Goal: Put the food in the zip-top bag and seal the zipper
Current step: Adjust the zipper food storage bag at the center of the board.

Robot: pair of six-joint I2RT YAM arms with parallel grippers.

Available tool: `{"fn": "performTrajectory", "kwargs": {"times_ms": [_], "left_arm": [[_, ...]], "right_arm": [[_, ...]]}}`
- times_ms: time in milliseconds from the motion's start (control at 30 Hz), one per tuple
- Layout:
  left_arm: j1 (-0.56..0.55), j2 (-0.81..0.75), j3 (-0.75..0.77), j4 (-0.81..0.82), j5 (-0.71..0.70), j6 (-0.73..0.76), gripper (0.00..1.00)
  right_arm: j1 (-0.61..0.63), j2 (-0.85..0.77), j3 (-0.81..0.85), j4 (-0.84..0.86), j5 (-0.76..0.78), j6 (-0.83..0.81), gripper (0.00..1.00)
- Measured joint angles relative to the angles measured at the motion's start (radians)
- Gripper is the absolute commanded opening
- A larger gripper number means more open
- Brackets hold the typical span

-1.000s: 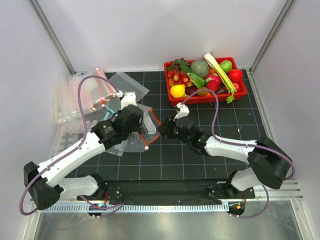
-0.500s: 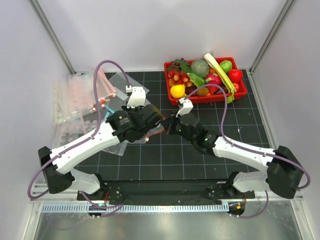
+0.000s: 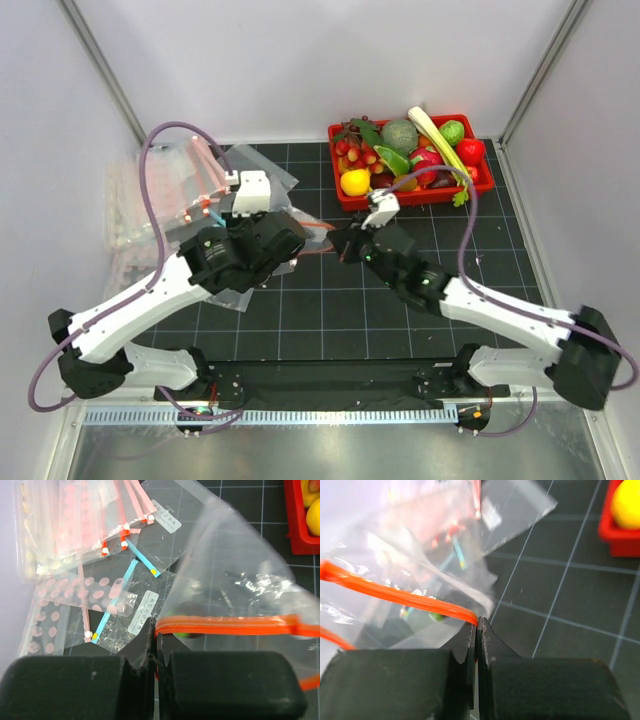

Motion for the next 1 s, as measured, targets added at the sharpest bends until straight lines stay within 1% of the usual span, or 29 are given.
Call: {"fn": "performTrajectory", "kwargs": {"times_ms": [100,133,167,267,300,533,633,700,833,933,1000], "left_arm": [[0.000,-0.017,0.000,-0.002,-0.005,0.000,0.02],[0.000,-0.010,0.000,-0.007,-0.008,0.000,0.04],[0.001,0.003,0.001,-0.013,-0.015,-0.001,0.07],[0.005,0.061,0.000,-0.015,-0.030,0.010,0.08],[0.010,0.084,-0.005,-0.006,-0.031,0.021,0.08],[0.078,0.237,-0.045,0.052,0.006,0.073,0.05],[0.087,0.261,-0.060,0.070,0.021,0.075,0.05],[0.087,0.255,-0.075,0.082,0.028,0.076,0.05],[0.099,0.191,-0.150,0.164,0.081,0.104,0.05],[0.127,0.129,-0.211,0.246,0.154,0.131,0.05],[0.143,0.104,-0.237,0.286,0.194,0.142,0.05]], "right_arm": [[0.003,0.148,0.020,0.036,-0.095,0.012,0.01],[0.005,0.193,0.032,0.042,-0.123,0.018,0.01],[0.006,0.235,0.042,0.048,-0.149,0.024,0.13],[0.005,0.270,0.044,0.040,-0.161,0.035,0.62],[0.004,0.272,0.044,0.034,-0.158,0.029,0.64],[-0.002,0.269,0.044,0.024,-0.100,0.018,0.65],[-0.004,0.240,0.026,0.024,-0.061,0.018,0.65],[-0.010,0.192,-0.009,0.029,-0.031,0.018,0.65],[-0.042,0.072,-0.083,0.045,0.024,0.018,0.64],[-0.081,-0.006,-0.127,0.069,0.042,0.018,0.69],[-0.109,-0.034,-0.141,0.080,0.045,0.019,0.74]]}}
